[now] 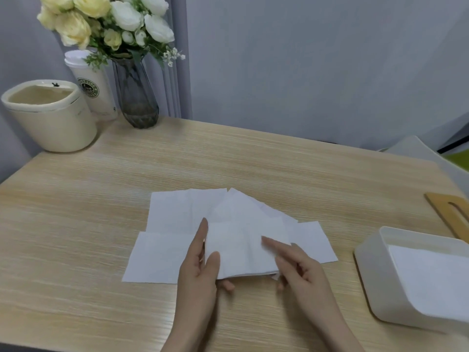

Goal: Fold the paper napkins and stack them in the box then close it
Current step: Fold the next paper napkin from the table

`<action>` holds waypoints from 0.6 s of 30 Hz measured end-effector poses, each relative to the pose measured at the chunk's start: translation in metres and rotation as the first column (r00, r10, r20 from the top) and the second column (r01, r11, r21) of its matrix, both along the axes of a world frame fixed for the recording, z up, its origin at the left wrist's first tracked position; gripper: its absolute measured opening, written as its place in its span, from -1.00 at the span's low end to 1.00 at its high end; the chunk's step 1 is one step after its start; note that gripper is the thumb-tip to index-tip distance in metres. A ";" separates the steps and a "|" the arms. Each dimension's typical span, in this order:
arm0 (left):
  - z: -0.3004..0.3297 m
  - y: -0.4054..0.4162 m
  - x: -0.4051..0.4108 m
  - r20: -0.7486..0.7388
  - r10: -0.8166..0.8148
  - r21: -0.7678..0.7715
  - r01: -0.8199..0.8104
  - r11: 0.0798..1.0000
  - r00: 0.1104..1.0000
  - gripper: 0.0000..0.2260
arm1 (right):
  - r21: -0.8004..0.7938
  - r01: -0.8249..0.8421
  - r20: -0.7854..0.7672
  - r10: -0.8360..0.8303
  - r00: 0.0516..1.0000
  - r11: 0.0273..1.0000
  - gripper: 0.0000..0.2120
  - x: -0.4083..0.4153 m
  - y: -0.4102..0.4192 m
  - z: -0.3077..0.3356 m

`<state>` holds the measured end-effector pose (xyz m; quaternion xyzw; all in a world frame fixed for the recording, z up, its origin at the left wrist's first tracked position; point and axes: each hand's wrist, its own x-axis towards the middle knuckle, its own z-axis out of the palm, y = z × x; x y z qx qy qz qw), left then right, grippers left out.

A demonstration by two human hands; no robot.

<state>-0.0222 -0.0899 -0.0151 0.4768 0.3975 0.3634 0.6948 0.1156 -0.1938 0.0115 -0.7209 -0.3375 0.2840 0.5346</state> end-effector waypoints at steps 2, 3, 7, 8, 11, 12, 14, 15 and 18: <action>0.001 -0.002 0.003 -0.021 -0.018 0.014 0.019 1.000 1.000 -0.50 | 0.000 -0.009 0.037 0.009 0.999 1.000 -0.65 0.004 -0.004 0.003; 0.001 -0.003 0.004 -0.033 -0.027 0.015 0.027 1.000 0.999 -0.53 | 0.000 0.002 0.061 -0.002 0.998 1.000 -0.66 0.007 -0.006 0.005; 0.010 -0.009 0.010 -0.078 -0.041 0.100 0.048 0.994 0.996 -0.62 | 0.014 0.072 0.189 -0.073 0.979 0.997 -0.67 0.019 -0.019 0.015; 0.012 -0.010 0.013 -0.094 -0.053 0.127 0.065 0.990 0.994 -0.63 | 0.015 0.084 0.234 -0.085 0.969 0.996 -0.68 0.022 -0.023 0.018; 0.022 -0.017 0.025 -0.101 -0.092 0.163 0.107 0.981 0.991 -0.65 | 0.037 0.123 0.376 -0.128 0.918 0.992 -0.73 0.031 -0.038 0.027; 0.026 -0.020 0.030 -0.097 -0.108 0.172 0.123 0.977 0.989 -0.65 | 0.052 0.140 0.419 -0.149 0.896 0.989 -0.75 0.034 -0.044 0.031; 0.034 -0.025 0.042 -0.066 -0.150 0.167 0.159 0.973 0.987 -0.65 | 0.075 0.183 0.490 -0.196 0.850 0.980 -0.81 0.042 -0.056 0.037; 0.038 -0.029 0.049 -0.041 -0.174 0.153 0.179 0.972 0.984 -0.66 | 0.082 0.209 0.513 -0.221 0.829 0.974 -0.82 0.047 -0.062 0.039; 0.046 -0.045 0.074 -0.031 -0.253 0.140 0.255 0.957 0.967 -0.67 | 0.101 0.305 0.530 -0.311 0.789 0.947 -0.75 0.064 -0.083 0.042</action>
